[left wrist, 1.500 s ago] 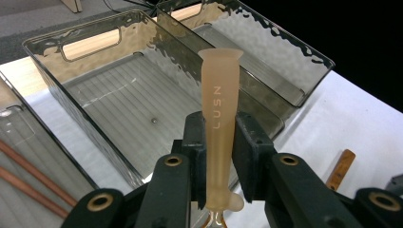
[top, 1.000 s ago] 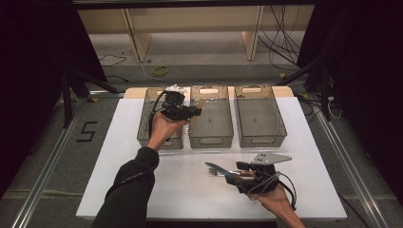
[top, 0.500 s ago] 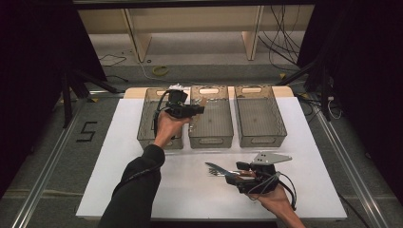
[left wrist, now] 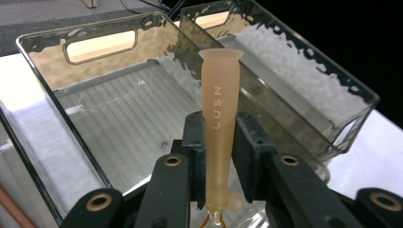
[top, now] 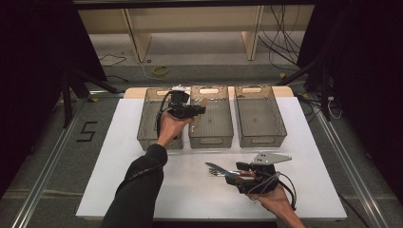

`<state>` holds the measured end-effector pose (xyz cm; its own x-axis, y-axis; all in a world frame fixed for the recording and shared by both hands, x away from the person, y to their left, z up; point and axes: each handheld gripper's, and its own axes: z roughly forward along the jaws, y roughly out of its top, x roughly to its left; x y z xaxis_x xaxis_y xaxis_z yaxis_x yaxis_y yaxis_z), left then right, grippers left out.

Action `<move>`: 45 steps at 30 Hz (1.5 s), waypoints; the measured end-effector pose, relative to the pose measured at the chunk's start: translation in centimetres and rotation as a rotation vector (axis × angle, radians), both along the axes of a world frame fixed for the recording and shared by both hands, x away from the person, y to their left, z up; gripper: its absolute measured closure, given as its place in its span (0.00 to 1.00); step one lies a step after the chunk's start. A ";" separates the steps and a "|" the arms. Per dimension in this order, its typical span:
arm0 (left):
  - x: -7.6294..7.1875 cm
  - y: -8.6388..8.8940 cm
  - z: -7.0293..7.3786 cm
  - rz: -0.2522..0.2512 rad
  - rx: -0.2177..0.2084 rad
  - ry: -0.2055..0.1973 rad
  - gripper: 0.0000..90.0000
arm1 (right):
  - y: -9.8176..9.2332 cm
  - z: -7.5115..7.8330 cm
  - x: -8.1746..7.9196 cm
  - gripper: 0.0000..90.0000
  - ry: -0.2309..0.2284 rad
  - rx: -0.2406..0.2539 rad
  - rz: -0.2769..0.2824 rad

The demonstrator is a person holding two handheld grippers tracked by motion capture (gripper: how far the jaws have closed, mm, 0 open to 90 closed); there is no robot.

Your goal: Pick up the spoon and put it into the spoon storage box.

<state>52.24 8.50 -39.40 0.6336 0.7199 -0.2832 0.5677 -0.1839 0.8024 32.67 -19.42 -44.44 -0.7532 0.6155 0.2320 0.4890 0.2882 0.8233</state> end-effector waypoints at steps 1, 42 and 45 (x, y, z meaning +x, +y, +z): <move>0.0 -0.1 -0.2 0.000 0.003 0.003 0.83 | 0.0 0.0 0.0 0.34 0.000 0.000 0.000; -6.8 4.3 0.5 -0.051 -0.055 -0.009 0.33 | -0.6 0.6 0.5 0.34 0.011 -0.065 -0.015; -8.0 5.0 0.0 -0.059 -0.065 -0.016 0.32 | -0.5 0.6 0.6 0.35 0.019 -0.105 -0.005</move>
<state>44.29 13.52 -39.45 0.6794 0.6615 -0.3175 0.5441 -0.1639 0.8229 33.23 -19.94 -43.82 -0.7465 0.6405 0.1802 0.5055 0.3698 0.7796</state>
